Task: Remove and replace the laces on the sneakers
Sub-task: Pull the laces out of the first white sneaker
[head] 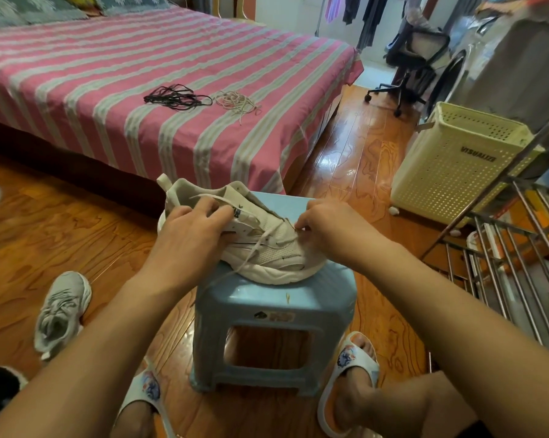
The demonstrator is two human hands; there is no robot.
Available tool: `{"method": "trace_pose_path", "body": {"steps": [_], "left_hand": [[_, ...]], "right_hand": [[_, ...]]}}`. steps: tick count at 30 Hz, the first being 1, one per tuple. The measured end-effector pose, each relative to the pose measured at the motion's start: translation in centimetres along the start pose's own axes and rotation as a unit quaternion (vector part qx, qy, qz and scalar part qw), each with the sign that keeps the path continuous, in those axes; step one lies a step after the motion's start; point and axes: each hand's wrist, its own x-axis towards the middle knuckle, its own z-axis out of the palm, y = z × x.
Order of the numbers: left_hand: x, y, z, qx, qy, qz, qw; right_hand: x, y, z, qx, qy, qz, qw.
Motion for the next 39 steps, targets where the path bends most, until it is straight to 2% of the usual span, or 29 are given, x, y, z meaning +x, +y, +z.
{"method": "trace_pose_path", "body": {"steps": [5, 11, 13, 16, 18, 20, 23, 27, 30, 35, 37, 39], "left_hand": [[-0.1, -0.6, 0.5, -0.001, -0.004, -0.002, 1.000], [-0.1, -0.4, 0.7, 0.011, -0.010, -0.014, 1.000], [-0.1, -0.5, 0.6, 0.020, -0.018, -0.019, 0.999], [-0.3, 0.2, 0.3, 0.025, -0.029, -0.030, 0.999], [-0.2, 1.3, 0.2, 0.025, -0.043, -0.040, 0.998], [-0.2, 2.2, -0.1, 0.019, -0.063, -0.051, 0.997], [-0.9, 2.6, -0.7, -0.002, -0.070, -0.070, 0.995], [-1.9, 2.8, -0.9, -0.021, -0.060, -0.079, 0.995], [-2.1, 2.6, -1.2, -0.033, -0.069, -0.084, 0.994], [-2.7, 2.3, -1.9, -0.045, -0.100, -0.070, 0.991], [-3.2, 2.1, -1.9, -0.056, -0.095, -0.060, 0.992], [-3.5, 2.0, -1.7, -0.056, -0.086, -0.056, 0.993]], "right_hand": [[0.5, 0.3, 0.9, 0.049, -0.003, 0.018, 0.999], [-1.0, -1.2, 2.3, -0.011, 0.087, 0.016, 0.996], [-3.7, 2.2, 2.6, -0.022, 0.086, 0.096, 0.991], [-10.0, 8.4, 3.9, -0.043, 0.051, 0.259, 0.964], [-12.2, 9.0, 4.6, -0.029, -0.006, 0.313, 0.949], [-12.3, 8.5, 5.1, 0.004, -0.023, 0.335, 0.942], [-10.3, 7.3, 4.4, 0.045, -0.002, 0.283, 0.958], [-5.0, 2.4, 2.9, 0.229, 0.064, 0.127, 0.963], [-1.0, 0.4, 3.0, 0.227, 0.081, 0.082, 0.967], [2.1, 1.1, 1.9, 0.151, 0.070, -0.006, 0.986], [2.6, 2.4, 1.8, 0.091, 0.085, 0.015, 0.992], [2.6, 5.1, 1.8, 0.084, 0.131, 0.153, 0.976]]}}
